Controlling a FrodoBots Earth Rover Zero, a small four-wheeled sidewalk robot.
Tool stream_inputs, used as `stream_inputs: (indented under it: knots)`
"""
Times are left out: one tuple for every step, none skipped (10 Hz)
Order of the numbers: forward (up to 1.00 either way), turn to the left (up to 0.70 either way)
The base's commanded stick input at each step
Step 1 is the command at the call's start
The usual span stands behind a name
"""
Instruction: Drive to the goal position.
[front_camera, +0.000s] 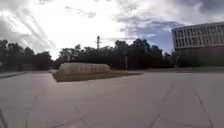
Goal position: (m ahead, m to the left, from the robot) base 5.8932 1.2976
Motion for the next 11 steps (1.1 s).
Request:
stream_inputs:
  knots:
    - [0.7,0.0]
    - [0.7,0.0]
    - [0.7,0.0]
    - [0.7,0.0]
    - [0.7,0.0]
    - [0.7,0.0]
    - [0.7,0.0]
    - [0.7,0.0]
    - [0.7,0.0]
    - [0.7,0.0]
    - [0.7,0.0]
